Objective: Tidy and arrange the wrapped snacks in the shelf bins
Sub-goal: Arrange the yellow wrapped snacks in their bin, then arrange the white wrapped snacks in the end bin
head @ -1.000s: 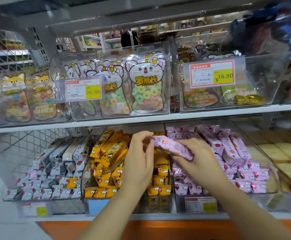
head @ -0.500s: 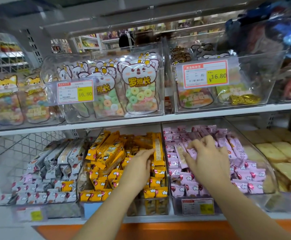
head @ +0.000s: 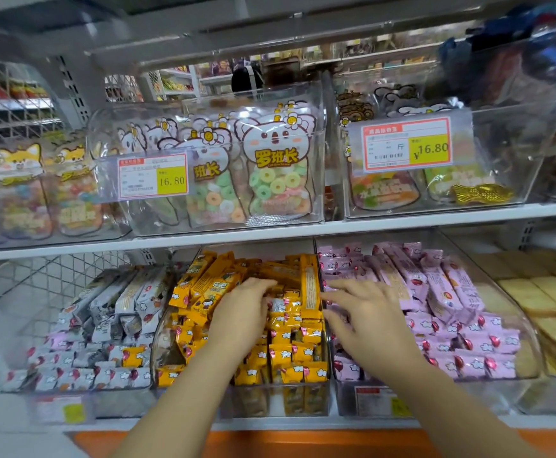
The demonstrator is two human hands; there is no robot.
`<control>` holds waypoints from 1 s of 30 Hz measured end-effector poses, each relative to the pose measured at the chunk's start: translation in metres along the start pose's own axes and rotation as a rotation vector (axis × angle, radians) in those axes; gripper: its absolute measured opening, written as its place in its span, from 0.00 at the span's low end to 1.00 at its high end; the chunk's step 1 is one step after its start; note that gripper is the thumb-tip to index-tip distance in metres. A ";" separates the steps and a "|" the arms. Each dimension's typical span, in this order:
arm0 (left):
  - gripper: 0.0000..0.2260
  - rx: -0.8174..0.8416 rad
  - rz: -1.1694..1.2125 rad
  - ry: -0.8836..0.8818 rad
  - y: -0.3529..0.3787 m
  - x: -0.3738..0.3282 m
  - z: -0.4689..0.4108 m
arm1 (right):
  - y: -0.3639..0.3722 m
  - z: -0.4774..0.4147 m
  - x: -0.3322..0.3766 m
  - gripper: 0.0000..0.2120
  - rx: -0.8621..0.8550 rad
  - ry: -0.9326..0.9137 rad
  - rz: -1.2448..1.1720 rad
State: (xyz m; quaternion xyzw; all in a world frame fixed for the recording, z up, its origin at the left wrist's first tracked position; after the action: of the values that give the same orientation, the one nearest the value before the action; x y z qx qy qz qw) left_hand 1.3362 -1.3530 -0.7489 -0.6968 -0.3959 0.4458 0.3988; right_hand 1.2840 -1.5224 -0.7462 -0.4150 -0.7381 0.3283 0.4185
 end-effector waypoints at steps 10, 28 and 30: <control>0.18 0.134 -0.387 0.049 0.028 0.003 -0.026 | 0.021 -0.004 0.006 0.18 0.253 -0.001 0.023; 0.06 -0.027 -0.055 0.022 0.016 0.008 -0.009 | 0.022 -0.006 0.006 0.16 0.300 0.011 -0.007; 0.06 -0.038 -0.056 0.033 0.015 0.007 -0.007 | 0.022 -0.006 0.006 0.16 0.301 0.015 -0.010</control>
State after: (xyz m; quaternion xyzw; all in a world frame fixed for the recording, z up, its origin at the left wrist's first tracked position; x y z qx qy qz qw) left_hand 1.3480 -1.3539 -0.7620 -0.7002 -0.4168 0.4152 0.4044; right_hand 1.2947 -1.5060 -0.7601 -0.3463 -0.6793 0.4304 0.4830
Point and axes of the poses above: each hand's wrist, its own z-axis away from the middle knuckle, its own y-axis out of the palm, x = y × z, the point moved 8 cm from there along -z, towards the middle knuckle, and after that the axes turned 4 degrees about x, right-handed, at the moved point
